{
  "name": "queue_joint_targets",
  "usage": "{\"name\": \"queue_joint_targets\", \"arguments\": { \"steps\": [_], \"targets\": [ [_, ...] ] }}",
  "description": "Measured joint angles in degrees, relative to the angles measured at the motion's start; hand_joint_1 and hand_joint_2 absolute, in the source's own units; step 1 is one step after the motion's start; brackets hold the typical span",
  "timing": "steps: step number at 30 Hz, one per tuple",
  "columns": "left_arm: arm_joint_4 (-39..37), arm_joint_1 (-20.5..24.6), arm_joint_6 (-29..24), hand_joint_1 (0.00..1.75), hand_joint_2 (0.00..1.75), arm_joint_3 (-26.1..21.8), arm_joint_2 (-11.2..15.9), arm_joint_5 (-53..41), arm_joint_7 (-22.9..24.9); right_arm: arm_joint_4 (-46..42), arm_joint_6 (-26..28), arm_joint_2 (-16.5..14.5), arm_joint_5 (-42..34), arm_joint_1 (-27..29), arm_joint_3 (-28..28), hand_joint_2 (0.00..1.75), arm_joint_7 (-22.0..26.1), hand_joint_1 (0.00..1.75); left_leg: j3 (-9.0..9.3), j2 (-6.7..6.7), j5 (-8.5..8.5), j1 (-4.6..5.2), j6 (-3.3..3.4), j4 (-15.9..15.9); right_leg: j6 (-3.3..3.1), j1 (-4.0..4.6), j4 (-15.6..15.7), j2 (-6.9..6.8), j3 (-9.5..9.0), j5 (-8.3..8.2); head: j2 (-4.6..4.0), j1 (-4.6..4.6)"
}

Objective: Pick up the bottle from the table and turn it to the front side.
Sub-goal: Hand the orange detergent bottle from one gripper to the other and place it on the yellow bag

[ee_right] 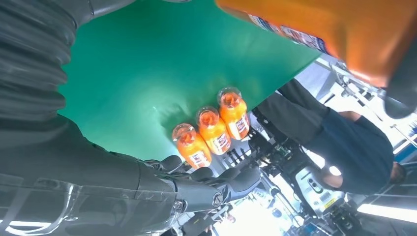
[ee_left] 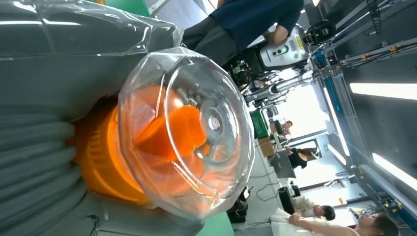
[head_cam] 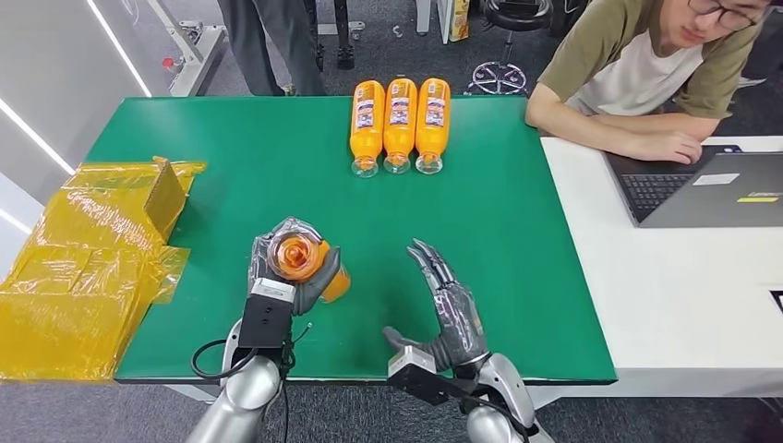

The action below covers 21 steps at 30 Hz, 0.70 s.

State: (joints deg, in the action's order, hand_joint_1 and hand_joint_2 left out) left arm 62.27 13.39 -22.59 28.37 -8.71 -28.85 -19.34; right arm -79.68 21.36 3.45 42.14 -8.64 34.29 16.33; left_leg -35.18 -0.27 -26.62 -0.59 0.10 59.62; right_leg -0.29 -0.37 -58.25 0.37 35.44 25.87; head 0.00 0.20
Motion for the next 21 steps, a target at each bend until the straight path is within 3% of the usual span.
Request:
{"name": "queue_joint_targets", "arguments": {
  "steps": [4, 6, 8, 10, 13, 17, 21],
  "targets": [
    [0.0, 0.0, -5.2, 1.75, 1.75, 0.0, 0.7, -7.6, 3.8, -0.2, 0.5, -0.4, -0.7, 0.3, 0.0, 1.75, 0.5, 0.0, -0.01, 0.02, 0.0, 0.0, 0.0, 0.0, 0.0, 0.0, 0.0, 0.02, 0.0, 0.0, 0.0, 0.0],
    [0.1, -0.1, -10.4, 1.75, 1.75, -0.3, 1.9, -19.8, 9.9, -0.6, 0.6, -0.8, -1.1, 0.5, 0.1, 1.75, 0.7, 0.0, 0.0, 0.03, 0.0, 0.0, 0.0, 0.0, 0.0, 0.0, 0.0, 0.04, 0.0, 0.0, 0.0, 0.0],
    [0.8, -0.6, -12.0, 1.75, 1.75, -1.5, 4.0, -33.7, 15.8, -1.3, 0.5, -1.2, -1.5, 0.9, 0.2, 1.75, 0.7, 0.0, 0.01, 0.05, 0.0, -0.02, -0.01, 0.0, -0.02, 0.01, 0.0, 0.07, 0.0, 0.01, 0.0, 0.0],
    [2.0, -1.3, -10.4, 1.75, 1.75, -3.8, 6.9, -45.4, 19.8, -2.1, 0.5, -1.5, -1.9, 1.2, 0.4, 1.75, 0.5, 0.0, 0.03, 0.07, 0.0, -0.05, -0.04, -0.1, -0.07, 0.02, 0.0, 0.08, 0.01, 0.04, 0.0, 0.0],
    [3.2, -1.7, -6.9, 1.75, 1.75, -7.6, 12.6, -56.6, 22.2, -3.2, 0.3, -1.8, -2.7, 1.7, 0.5, 1.75, 0.7, 0.0, 0.07, 0.08, 0.0, -0.08, -0.14, -0.1, -0.16, 0.04, -0.1, 0.1, 0.02, 0.09, 0.0, 0.0],
    [3.1, -1.4, -4.7, 1.75, 1.75, -10.6, 21.7, -60.6, 22.4, -4.1, -0.8, -2.7, -3.1, 2.1, 0.5, 1.75, 1.5, 0.0, 0.14, 0.12, 0.0, -0.09, -0.25, -0.1, -0.32, 0.08, -0.2, 0.12, 0.06, 0.16, 0.0, -0.02],
    [1.0, -0.3, -0.9, 1.75, 1.75, -10.4, 28.3, -60.7, 19.8, -4.6, -1.9, -4.0, -3.0, 2.2, 0.5, 1.75, 2.5, 0.0, 0.14, 0.1, 0.01, -0.1, -0.29, -0.1, -0.34, 0.1, -0.2, 0.1, 0.06, 0.18, 0.0, -0.01]
  ]
}}
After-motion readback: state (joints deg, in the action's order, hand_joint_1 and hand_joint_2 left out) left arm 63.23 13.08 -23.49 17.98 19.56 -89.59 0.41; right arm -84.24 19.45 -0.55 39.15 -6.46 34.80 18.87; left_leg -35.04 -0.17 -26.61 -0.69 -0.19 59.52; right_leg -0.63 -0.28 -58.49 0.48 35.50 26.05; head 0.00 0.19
